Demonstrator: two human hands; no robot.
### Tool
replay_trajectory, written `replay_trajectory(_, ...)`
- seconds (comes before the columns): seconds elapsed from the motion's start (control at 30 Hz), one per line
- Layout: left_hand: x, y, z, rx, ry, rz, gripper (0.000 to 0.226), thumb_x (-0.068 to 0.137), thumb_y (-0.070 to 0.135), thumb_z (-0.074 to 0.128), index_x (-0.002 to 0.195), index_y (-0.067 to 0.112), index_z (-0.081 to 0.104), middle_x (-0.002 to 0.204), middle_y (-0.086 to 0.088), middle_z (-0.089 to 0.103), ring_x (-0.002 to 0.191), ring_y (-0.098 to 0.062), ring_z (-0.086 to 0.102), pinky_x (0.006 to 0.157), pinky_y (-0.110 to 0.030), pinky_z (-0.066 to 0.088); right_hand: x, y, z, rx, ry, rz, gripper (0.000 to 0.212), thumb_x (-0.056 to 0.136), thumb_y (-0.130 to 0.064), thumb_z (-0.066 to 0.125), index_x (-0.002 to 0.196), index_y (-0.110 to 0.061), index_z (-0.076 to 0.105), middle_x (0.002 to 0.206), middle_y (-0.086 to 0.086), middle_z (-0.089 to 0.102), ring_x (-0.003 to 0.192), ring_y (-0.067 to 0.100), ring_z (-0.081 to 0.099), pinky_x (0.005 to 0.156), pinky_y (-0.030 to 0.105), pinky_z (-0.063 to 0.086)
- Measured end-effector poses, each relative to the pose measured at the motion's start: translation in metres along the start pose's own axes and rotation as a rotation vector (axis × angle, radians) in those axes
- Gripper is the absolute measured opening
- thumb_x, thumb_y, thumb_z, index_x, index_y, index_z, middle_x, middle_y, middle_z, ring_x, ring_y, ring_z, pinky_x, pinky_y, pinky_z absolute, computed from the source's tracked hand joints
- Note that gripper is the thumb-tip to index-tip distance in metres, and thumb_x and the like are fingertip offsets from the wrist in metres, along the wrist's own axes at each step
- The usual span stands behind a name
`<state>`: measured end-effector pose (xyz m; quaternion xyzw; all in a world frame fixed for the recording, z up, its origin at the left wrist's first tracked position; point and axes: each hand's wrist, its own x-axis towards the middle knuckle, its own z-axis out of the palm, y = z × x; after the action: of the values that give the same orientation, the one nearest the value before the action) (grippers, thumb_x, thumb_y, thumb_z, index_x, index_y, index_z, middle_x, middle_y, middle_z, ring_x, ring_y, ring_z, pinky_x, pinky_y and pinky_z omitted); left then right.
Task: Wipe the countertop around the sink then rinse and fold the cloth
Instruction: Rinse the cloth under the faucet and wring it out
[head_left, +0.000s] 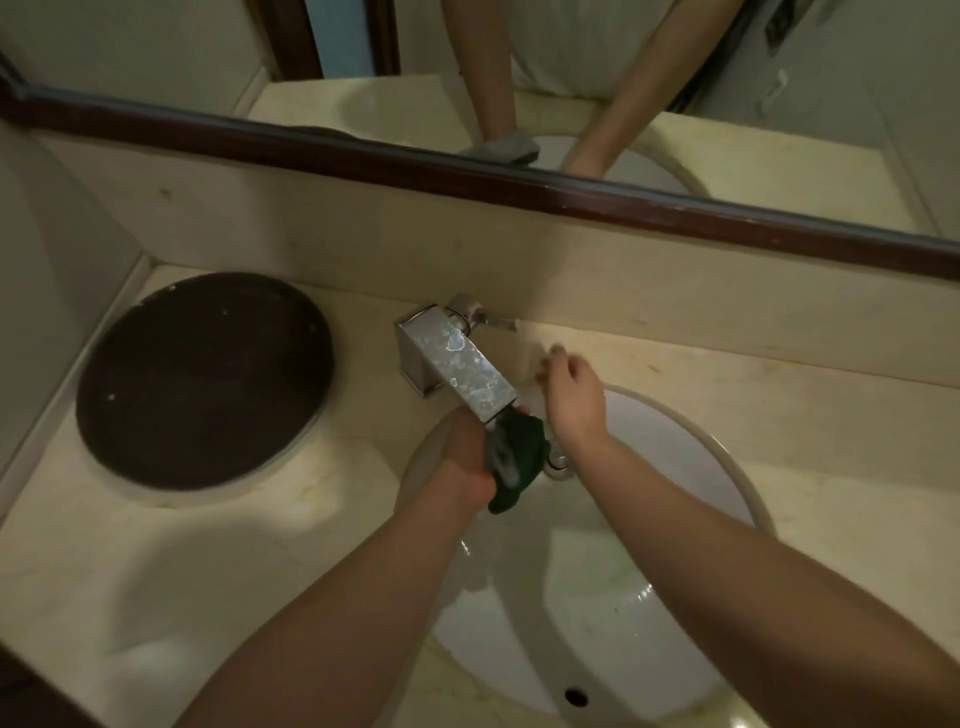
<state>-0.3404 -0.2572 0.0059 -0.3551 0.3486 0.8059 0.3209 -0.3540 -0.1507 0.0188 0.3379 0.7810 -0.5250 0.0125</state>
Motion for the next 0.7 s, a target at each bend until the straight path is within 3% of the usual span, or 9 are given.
replay_trajectory(0.1, 0.001, -0.004, 0.003, -0.082, -0.028, -0.009, 0.039, 0.097, 0.037, 0.045, 0.1, 0.003, 0.065, 0.106, -0.016, 0.063, 0.095, -0.03, 0.058, 0.077, -0.037, 0.046, -0.024, 0.036, 0.001, 0.291, -0.176, 0.493, 0.045, 0.092, -0.056, 0.045, 0.105, -0.018, 0.066, 0.105, 0.002, 0.068, 0.086, 0.016, 0.06, 0.072, 0.027, 0.042)
replay_trajectory(0.17, 0.003, -0.006, 0.003, -0.1, -0.051, -0.009, 0.043, 0.092, 0.039, 0.053, 0.076, 0.006, 0.075, 0.08, -0.013, 0.071, 0.083, -0.028, 0.06, 0.072, -0.038, 0.047, -0.038, 0.041, 0.006, 0.541, -0.266, 0.64, 0.036, 0.093, -0.052, 0.048, 0.092, -0.021, 0.067, 0.088, -0.001, 0.069, 0.078, 0.015, 0.059, 0.068, 0.029, 0.046)
replay_trajectory(0.2, 0.004, -0.006, 0.003, -0.097, -0.05, 0.016, 0.043, 0.091, 0.039, 0.055, 0.067, 0.009, 0.075, 0.072, -0.01, 0.071, 0.08, -0.027, 0.06, 0.072, -0.036, 0.048, -0.041, 0.045, 0.011, 0.662, -0.302, 0.679, 0.038, 0.092, -0.053, 0.049, 0.089, -0.021, 0.068, 0.083, -0.001, 0.069, 0.08, 0.018, 0.061, 0.077, 0.033, 0.051)
replay_trajectory(0.27, 0.005, -0.004, 0.002, -0.1, -0.018, 0.052, 0.037, 0.093, 0.035, 0.053, 0.069, 0.012, 0.068, 0.073, -0.008, 0.065, 0.075, -0.023, 0.058, 0.073, -0.033, 0.047, -0.045, 0.049, 0.021, 0.786, -0.355, 0.735, 0.05, 0.088, -0.061, 0.047, 0.103, -0.02, 0.07, 0.095, 0.005, 0.072, 0.094, 0.024, 0.065, 0.097, 0.04, 0.048)
replay_trajectory(0.4, 0.0, 0.005, -0.001, -0.132, -0.072, 0.06, 0.034, 0.092, 0.029, 0.047, 0.063, 0.014, 0.057, 0.068, -0.006, 0.06, 0.055, -0.016, 0.056, 0.056, -0.023, 0.044, -0.045, 0.057, 0.033, 0.85, -0.312, 0.712, 0.047, 0.095, -0.051, 0.041, 0.114, -0.017, 0.067, 0.1, 0.007, 0.072, 0.094, 0.024, 0.066, 0.081, 0.035, 0.051)
replay_trajectory(0.5, -0.004, 0.006, -0.004, -0.114, -0.106, 0.105, 0.027, 0.081, 0.031, 0.056, 0.065, 0.012, 0.068, 0.071, -0.004, 0.071, 0.075, -0.02, 0.062, 0.07, -0.031, 0.047, -0.045, 0.06, 0.035, 0.785, -0.277, 0.706, 0.04, 0.094, -0.042, 0.043, 0.108, -0.015, 0.07, 0.09, 0.005, 0.075, 0.09, 0.024, 0.067, 0.083, 0.036, 0.05)
replay_trajectory(0.57, 0.0, 0.005, -0.012, -0.134, -0.114, 0.127, 0.029, 0.084, 0.033, 0.056, 0.074, 0.011, 0.072, 0.079, -0.008, 0.074, 0.09, -0.025, 0.064, 0.084, -0.037, 0.047, -0.041, 0.059, 0.035, 0.778, -0.265, 0.769, 0.04, 0.092, -0.044, 0.042, 0.096, -0.016, 0.071, 0.089, 0.008, 0.073, 0.087, 0.026, 0.065, 0.095, 0.039, 0.048)
replay_trajectory(0.63, 0.0, 0.005, -0.018, -0.116, -0.109, 0.124, 0.031, 0.085, 0.035, 0.057, 0.071, 0.014, 0.075, 0.085, -0.009, 0.073, 0.094, -0.026, 0.066, 0.09, -0.04, 0.046, -0.04, 0.053, 0.032, 0.854, -0.293, 0.854, 0.044, 0.092, -0.047, 0.042, 0.101, -0.014, 0.07, 0.102, 0.014, 0.07, 0.094, 0.03, 0.063, 0.108, 0.042, 0.04)
replay_trajectory(0.7, 0.0, 0.005, -0.02, -0.092, -0.095, 0.128, 0.035, 0.085, 0.036, 0.057, 0.065, 0.015, 0.075, 0.081, -0.007, 0.072, 0.086, -0.023, 0.068, 0.086, -0.037, 0.048, -0.039, 0.048, 0.032, 0.954, -0.349, 0.852, 0.046, 0.093, -0.048, 0.041, 0.109, -0.014, 0.068, 0.11, 0.017, 0.067, 0.099, 0.032, 0.061, 0.108, 0.043, 0.037)
